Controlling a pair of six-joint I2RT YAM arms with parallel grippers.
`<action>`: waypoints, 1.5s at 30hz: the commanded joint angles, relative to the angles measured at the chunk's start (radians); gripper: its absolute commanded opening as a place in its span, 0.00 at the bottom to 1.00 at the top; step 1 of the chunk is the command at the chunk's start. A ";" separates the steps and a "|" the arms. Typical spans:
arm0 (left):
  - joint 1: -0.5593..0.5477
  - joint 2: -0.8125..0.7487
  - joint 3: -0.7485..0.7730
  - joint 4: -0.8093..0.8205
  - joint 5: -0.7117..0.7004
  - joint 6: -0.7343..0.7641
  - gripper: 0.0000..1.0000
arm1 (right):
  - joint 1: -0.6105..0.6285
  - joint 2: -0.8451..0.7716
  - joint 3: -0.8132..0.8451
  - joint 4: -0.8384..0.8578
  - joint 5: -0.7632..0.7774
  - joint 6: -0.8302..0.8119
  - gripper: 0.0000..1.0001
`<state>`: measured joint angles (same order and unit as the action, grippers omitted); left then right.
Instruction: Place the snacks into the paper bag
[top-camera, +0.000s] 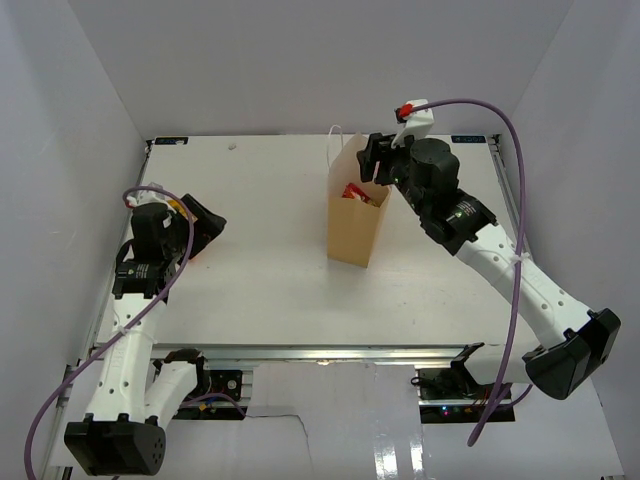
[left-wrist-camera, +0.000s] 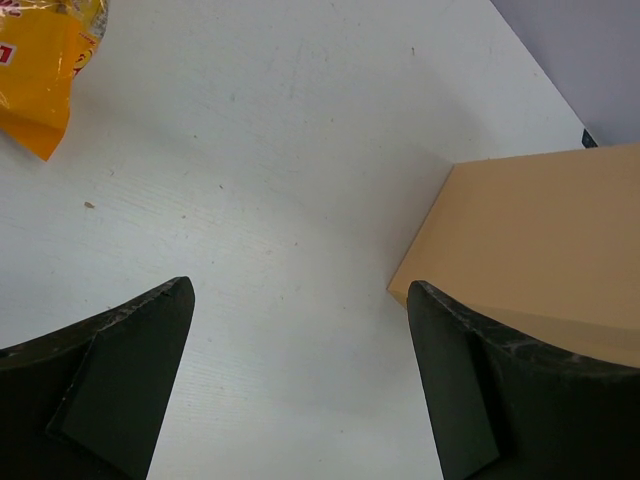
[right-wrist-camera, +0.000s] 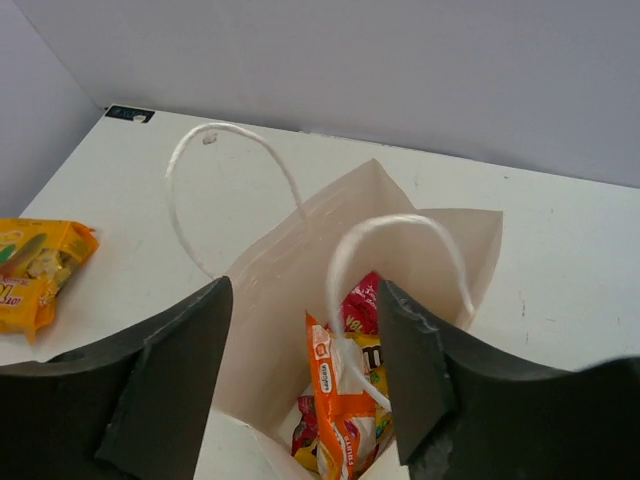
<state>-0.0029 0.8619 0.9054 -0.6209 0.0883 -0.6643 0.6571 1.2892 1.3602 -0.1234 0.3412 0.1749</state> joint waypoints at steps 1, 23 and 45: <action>0.001 0.006 -0.016 -0.029 -0.080 -0.078 0.98 | 0.007 -0.033 0.000 0.080 -0.063 -0.035 0.67; 0.412 0.620 0.009 0.200 -0.030 -0.324 0.98 | -0.088 -0.260 -0.197 -0.096 -0.864 -0.589 0.94; 0.563 0.841 0.003 0.598 0.313 -0.173 0.03 | -0.132 -0.286 -0.187 -0.153 -0.933 -0.591 0.94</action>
<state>0.5350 1.7130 0.9291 -0.0715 0.3794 -0.8948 0.5301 1.0241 1.1610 -0.2855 -0.5732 -0.4198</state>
